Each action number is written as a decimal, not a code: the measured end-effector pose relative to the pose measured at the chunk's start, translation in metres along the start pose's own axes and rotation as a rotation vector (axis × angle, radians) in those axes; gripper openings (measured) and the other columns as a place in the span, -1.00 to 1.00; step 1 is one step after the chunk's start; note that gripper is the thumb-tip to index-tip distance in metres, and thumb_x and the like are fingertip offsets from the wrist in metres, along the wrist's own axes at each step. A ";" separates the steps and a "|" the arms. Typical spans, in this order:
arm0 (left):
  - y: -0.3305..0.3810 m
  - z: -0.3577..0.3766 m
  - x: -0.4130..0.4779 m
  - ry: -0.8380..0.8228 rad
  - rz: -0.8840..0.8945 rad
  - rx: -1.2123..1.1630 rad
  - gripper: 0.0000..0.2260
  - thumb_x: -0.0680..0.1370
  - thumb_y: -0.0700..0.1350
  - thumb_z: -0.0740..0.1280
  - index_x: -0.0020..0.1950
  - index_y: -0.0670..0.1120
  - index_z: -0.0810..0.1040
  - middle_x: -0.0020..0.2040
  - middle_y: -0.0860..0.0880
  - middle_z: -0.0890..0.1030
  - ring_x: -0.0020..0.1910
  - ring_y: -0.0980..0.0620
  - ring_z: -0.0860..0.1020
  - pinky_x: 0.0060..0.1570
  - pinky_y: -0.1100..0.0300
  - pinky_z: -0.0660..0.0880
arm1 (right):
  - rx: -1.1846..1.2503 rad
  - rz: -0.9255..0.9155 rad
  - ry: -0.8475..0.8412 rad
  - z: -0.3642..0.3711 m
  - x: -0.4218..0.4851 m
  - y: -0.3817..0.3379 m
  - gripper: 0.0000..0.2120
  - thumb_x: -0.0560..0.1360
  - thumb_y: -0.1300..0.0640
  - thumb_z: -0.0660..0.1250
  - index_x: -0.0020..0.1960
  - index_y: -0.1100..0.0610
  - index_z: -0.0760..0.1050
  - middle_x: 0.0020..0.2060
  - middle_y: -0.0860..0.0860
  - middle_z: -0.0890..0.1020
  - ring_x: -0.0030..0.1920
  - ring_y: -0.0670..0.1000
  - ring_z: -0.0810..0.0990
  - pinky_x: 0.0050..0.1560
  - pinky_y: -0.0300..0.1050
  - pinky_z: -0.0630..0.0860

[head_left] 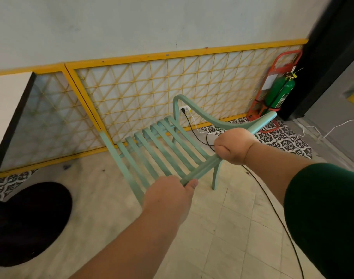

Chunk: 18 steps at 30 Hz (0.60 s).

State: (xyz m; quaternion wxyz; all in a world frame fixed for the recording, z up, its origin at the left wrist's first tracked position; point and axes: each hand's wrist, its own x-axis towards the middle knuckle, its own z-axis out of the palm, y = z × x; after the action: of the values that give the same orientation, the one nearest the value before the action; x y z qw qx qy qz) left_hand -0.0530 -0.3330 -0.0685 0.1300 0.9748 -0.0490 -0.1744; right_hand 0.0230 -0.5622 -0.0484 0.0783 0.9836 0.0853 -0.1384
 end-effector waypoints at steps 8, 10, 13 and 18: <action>0.003 0.000 0.001 0.007 0.024 -0.012 -0.41 0.54 0.46 0.02 -0.04 -0.04 0.50 -0.13 -0.05 0.54 -0.21 -0.07 0.59 -0.27 0.05 0.55 | 0.156 0.229 0.083 0.006 -0.011 -0.015 -0.59 0.47 -0.10 -0.06 -0.13 -0.01 0.54 -0.12 -0.01 0.57 0.02 0.09 0.51 0.12 0.09 0.49; -0.006 -0.007 0.005 -0.084 0.083 -0.086 -0.43 0.54 0.45 0.06 -0.05 -0.03 0.51 -0.14 -0.05 0.56 -0.22 -0.04 0.57 -0.30 0.07 0.49 | 0.418 0.425 0.198 0.016 -0.023 -0.035 -0.63 0.53 -0.07 0.13 0.25 0.02 0.52 0.24 0.06 0.49 0.35 0.16 0.35 0.42 0.15 0.30; -0.037 -0.028 0.014 -0.221 0.114 -0.216 -0.53 0.55 0.41 0.16 0.02 0.05 0.58 -0.05 0.07 0.61 -0.10 0.04 0.57 -0.10 0.08 0.51 | 0.954 0.566 0.253 0.019 -0.052 -0.084 -0.25 0.53 -0.06 0.35 0.62 0.03 0.12 0.63 0.07 -0.01 0.62 0.11 -0.13 0.58 0.13 -0.08; -0.079 -0.023 0.024 -0.225 0.141 -0.397 -0.72 0.59 0.29 0.21 0.11 0.22 0.63 0.16 0.17 0.62 0.19 0.09 0.55 0.29 0.02 0.45 | 0.932 0.403 0.370 0.013 -0.057 -0.136 -0.35 0.53 -0.15 0.26 0.58 -0.01 0.22 0.65 0.04 0.03 0.64 0.08 -0.22 0.61 0.14 -0.08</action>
State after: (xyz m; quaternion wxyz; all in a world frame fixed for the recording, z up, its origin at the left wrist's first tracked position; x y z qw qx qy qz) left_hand -0.0185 -0.2551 -0.0770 0.3246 0.8988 -0.0960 -0.2787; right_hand -0.0606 -0.4403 -0.0620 -0.3575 0.9190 -0.1633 0.0317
